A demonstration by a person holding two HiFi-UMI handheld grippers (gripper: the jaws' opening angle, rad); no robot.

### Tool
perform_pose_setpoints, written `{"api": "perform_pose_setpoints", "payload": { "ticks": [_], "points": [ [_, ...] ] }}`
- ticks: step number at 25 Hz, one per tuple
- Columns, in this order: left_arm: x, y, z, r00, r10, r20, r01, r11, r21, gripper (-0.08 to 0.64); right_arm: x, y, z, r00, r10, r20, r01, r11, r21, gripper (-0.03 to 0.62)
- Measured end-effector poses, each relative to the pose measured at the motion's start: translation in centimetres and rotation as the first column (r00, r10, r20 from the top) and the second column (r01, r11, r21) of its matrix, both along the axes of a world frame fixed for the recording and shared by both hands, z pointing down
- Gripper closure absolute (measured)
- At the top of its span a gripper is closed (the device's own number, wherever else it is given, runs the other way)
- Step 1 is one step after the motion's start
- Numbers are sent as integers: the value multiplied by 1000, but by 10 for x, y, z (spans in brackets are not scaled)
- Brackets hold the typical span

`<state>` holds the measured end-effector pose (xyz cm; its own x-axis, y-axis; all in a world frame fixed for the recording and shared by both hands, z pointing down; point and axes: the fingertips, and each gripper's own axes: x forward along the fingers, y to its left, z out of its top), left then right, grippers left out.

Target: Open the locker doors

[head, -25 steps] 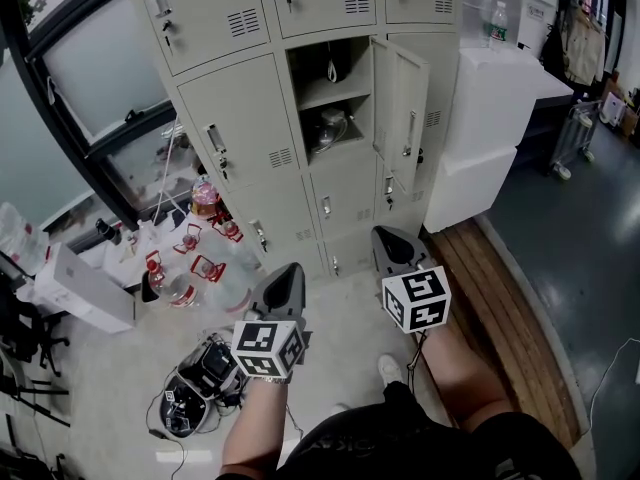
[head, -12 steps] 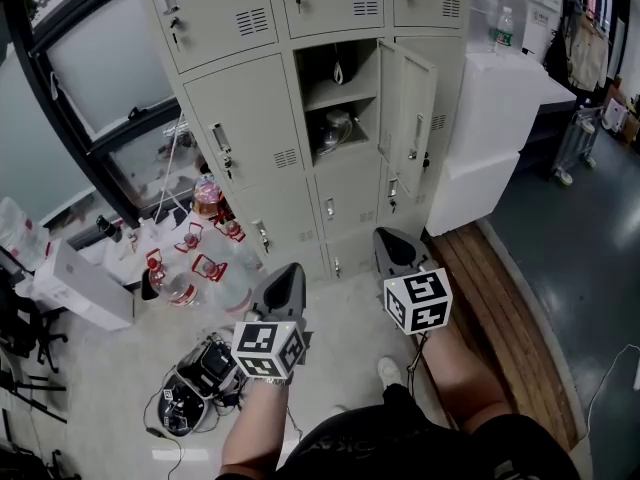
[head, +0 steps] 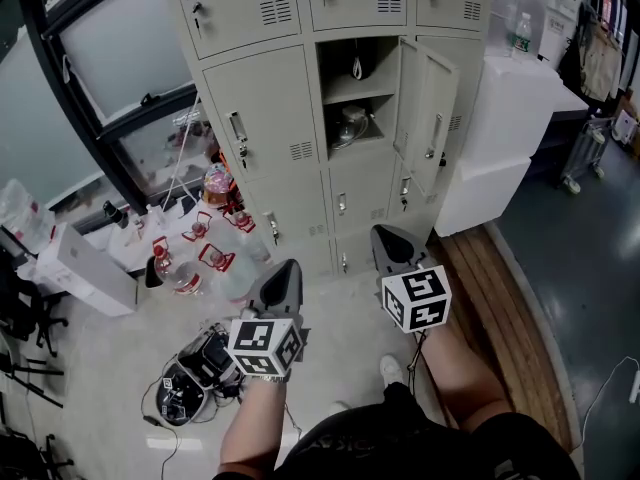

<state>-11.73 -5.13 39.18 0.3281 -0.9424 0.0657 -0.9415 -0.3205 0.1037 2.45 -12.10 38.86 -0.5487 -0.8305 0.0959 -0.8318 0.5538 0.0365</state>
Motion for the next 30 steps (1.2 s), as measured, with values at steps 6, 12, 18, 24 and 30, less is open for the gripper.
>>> {"api": "perform_pose_setpoints", "payload": {
  "ticks": [6,12,18,24,30],
  "points": [
    [-29,13,-4,999,-40,2,40,999,15,561,-34,9,-3,999,-50,-7,50,999,10,592],
    [-52,25,-3,998,-68,15,68,998,16,561,-75,18,-9,993,-115,-21,115,993,30,592],
    [-69,21,2,995,-102,18,102,995,2,561,-113,9,-11,983,-184,-24,184,982,28,592],
    [-90,-7,10,986,-164,7,164,986,-13,561,-147,-23,-8,967,-255,-12,255,967,17,592],
    [-106,-50,5,975,-223,19,223,975,-8,561,-178,-73,-9,945,-328,-1,328,945,9,592]
  ]
}}
